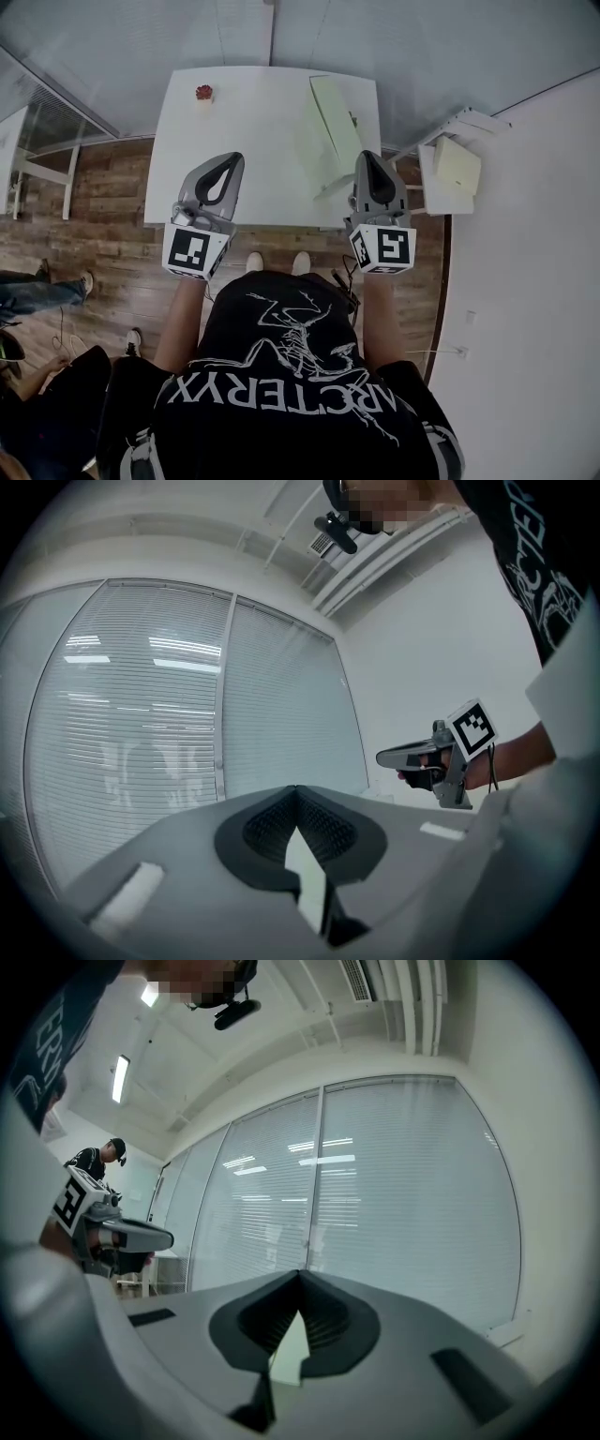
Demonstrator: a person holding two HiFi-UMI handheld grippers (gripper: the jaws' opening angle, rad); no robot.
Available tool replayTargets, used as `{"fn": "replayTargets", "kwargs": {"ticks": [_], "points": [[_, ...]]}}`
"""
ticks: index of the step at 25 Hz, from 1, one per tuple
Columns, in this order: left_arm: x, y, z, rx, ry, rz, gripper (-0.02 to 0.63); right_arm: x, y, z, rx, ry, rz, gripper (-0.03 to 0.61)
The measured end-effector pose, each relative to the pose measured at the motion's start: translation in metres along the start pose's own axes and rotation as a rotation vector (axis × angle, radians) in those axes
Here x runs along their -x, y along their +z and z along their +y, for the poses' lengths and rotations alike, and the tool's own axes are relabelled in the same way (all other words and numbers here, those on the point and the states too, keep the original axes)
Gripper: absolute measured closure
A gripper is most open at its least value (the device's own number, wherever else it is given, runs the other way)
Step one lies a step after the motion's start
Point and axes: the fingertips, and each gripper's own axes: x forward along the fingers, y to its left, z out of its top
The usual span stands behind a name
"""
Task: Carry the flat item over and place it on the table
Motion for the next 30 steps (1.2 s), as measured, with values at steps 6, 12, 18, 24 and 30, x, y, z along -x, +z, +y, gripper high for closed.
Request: {"fn": "replayTargets", "kwargs": {"ticks": [6,12,18,24,30], "points": [[-0.002,0.003,-0.001,0.015,0.006,0.020,0.604,-0.003,0.003,0.001,0.004,0.002,0.005,0.566],[-0.003,0.004,0.001,-0.022,0.010,-0.021,0.604,-0.004,0.003,0.003,0.010,0.013,0.004,0.566],[-0.008,0.006,0.001,-0.021,0.019,-0.018,0.604,-0.006,0.005,-0.002,0.022,0.015,-0.003,0.566],[-0.009,0.010,0.005,-0.028,0.014,-0.027,0.604,-0.005,0.008,-0.003,0.027,0.005,-0.016,0.566],[-0.014,0.012,0.013,-0.037,0.032,-0.026,0.604,-0.007,0.008,-0.008,0.024,0.003,-0.021,0.566]]}}
